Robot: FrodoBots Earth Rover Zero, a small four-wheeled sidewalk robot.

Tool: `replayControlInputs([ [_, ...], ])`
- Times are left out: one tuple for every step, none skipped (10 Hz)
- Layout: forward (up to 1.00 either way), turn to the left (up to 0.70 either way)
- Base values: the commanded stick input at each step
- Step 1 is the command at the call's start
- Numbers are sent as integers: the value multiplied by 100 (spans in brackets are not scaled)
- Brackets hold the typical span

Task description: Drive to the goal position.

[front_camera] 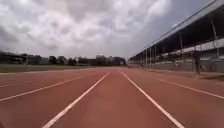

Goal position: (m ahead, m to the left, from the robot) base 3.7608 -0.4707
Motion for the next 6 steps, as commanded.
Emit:
replayControlInputs([
  [45, 0],
  [45, 0],
  [45, 0],
  [45, 0],
  [45, 0],
  [45, 0],
])
